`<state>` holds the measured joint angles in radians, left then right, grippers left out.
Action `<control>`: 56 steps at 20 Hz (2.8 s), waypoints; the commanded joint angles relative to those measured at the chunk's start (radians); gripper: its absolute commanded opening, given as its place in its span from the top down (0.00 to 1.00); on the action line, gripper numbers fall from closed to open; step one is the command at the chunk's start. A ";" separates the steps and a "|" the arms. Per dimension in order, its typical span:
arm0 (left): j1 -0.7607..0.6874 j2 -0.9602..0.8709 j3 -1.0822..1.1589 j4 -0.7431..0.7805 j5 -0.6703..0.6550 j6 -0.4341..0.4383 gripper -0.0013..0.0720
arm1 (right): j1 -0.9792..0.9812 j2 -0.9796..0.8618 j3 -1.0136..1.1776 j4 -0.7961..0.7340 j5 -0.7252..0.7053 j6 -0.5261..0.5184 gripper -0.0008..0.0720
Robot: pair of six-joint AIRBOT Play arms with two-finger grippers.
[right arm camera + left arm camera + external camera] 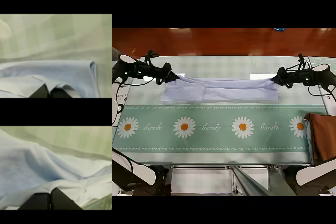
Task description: Fold the shirts.
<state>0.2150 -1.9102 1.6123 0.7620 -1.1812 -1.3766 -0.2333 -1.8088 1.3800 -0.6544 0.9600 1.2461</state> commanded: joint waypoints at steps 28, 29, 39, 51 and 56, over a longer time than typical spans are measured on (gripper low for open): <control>-0.161 0.870 -0.791 0.166 0.336 0.037 0.29 | -0.132 0.009 -0.137 -0.010 0.093 0.029 0.41; -0.161 0.869 -0.791 0.166 0.336 0.037 0.29 | -0.119 -0.013 -0.112 -0.007 0.100 0.035 0.40; -0.161 0.869 -0.791 0.146 0.336 0.037 0.29 | 0.015 -0.096 0.034 0.030 0.092 0.048 0.95; -0.424 0.766 -0.715 0.097 0.459 0.089 0.96 | -0.015 0.508 -0.043 -0.385 0.274 0.107 0.95; -0.658 0.406 -0.319 0.098 0.420 0.050 0.96 | -0.014 0.801 -0.145 -0.384 0.328 0.145 0.95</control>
<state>-0.3195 -1.3228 1.0927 0.8623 -0.7422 -1.2987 -0.2478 -1.1641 1.2839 -1.0199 1.2526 1.3636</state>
